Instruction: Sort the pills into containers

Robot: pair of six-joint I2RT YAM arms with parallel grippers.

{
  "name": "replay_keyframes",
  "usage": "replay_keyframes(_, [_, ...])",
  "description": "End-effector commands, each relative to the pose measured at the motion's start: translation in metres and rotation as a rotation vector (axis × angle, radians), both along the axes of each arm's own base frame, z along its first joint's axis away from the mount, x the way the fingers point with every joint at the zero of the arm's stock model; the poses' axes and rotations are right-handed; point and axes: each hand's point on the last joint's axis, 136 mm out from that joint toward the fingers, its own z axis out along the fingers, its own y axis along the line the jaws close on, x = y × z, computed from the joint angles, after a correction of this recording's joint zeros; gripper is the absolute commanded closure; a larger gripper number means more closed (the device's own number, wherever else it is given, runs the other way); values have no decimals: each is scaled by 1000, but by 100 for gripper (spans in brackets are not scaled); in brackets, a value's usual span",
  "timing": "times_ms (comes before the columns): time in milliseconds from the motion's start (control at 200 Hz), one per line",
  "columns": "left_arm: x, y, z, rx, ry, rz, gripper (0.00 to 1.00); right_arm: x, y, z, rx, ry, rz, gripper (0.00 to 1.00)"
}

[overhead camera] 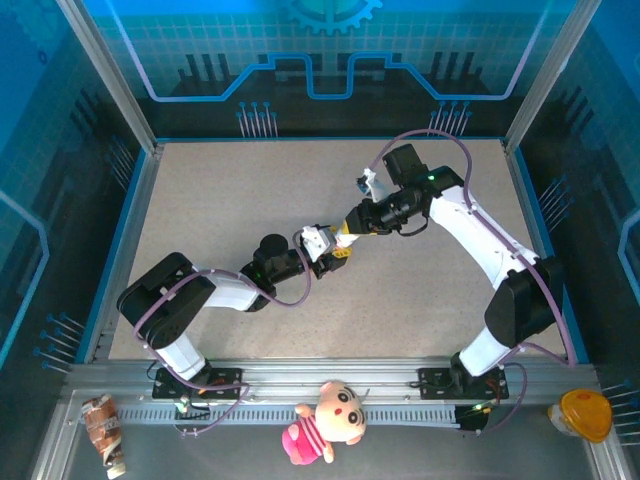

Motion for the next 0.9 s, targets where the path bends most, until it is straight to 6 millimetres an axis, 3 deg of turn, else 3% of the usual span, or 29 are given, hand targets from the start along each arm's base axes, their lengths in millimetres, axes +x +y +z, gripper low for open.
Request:
replay_keyframes(0, [-20,-20,65,-132,-186,-98,100,-1,11,5,64,1,13,65])
replay_keyframes(400, [-19,-20,58,-121,-176,-94,100,8,10,20,73,-39,-18,46])
replay_keyframes(650, [-20,-20,57,-120,-172,-94,100,14,11,33,91,-74,-31,28])
replay_keyframes(781, [-20,-20,56,-122,-166,-94,100,25,6,53,119,-127,-61,22])
replay_keyframes(896, [-18,-18,54,-128,-158,-81,100,37,-6,82,168,-203,-114,21])
